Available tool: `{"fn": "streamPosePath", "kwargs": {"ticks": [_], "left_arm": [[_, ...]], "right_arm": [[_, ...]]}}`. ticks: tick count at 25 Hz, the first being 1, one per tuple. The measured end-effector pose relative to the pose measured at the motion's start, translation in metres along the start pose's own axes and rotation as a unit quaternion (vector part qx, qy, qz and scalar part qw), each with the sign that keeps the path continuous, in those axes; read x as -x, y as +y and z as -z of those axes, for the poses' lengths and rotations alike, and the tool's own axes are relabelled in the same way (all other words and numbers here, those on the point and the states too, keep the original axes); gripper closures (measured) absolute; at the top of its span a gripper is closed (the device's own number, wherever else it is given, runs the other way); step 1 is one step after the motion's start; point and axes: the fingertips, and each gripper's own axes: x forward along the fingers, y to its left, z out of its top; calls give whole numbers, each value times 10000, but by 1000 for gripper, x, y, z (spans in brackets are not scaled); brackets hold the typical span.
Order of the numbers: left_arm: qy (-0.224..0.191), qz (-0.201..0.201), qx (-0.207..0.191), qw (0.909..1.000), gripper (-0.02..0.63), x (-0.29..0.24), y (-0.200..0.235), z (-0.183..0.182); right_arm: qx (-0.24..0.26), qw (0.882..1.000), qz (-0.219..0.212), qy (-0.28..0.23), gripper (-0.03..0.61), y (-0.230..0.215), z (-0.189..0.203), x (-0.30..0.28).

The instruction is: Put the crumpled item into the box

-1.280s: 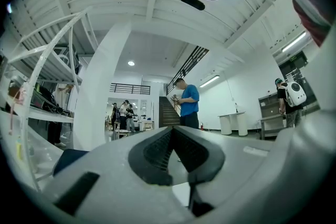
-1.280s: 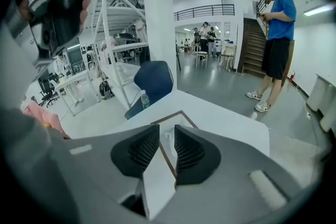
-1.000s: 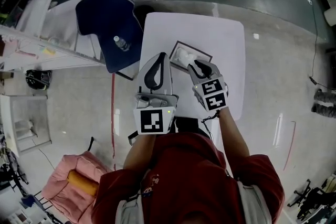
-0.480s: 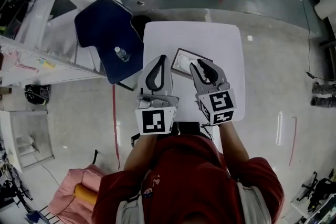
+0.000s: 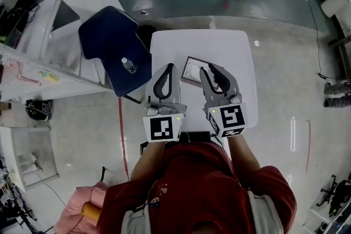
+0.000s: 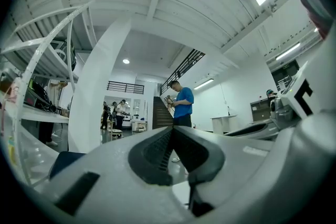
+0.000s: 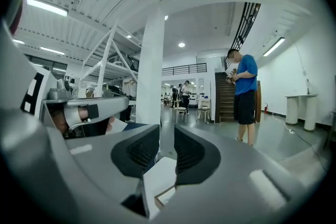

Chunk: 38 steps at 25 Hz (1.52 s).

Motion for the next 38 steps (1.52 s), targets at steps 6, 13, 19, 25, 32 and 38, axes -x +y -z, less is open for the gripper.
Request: {"fn": "streamPosePath", "kwargs": {"ticks": [6,13,19,25,32,38], "left_arm": [[-79,34,-18,10000,611,2,0,-6],[-133,36,-114,9998,611,-1,-10,-9],[-161,-26,-187,9997,611,-4,-9,-12],[-180,-82,-244,9995,611,-8,-9,-17],[-181,-105,-283,9994,611,-14,-10,-18],[-173,-117,-251,9995,611,-18,-14,-15]], "right_arm": [[47,9975,422,-570,488,-4,-20,12],[-11,9921,730,-1024,492,-25,-33,29],[38,9936,593,-958,509,-27,-35,21],[34,9939,460,-997,538,-27,-39,16],[83,9949,309,-961,576,-28,-39,10],[192,9958,207,-875,577,-28,-36,9]]}}
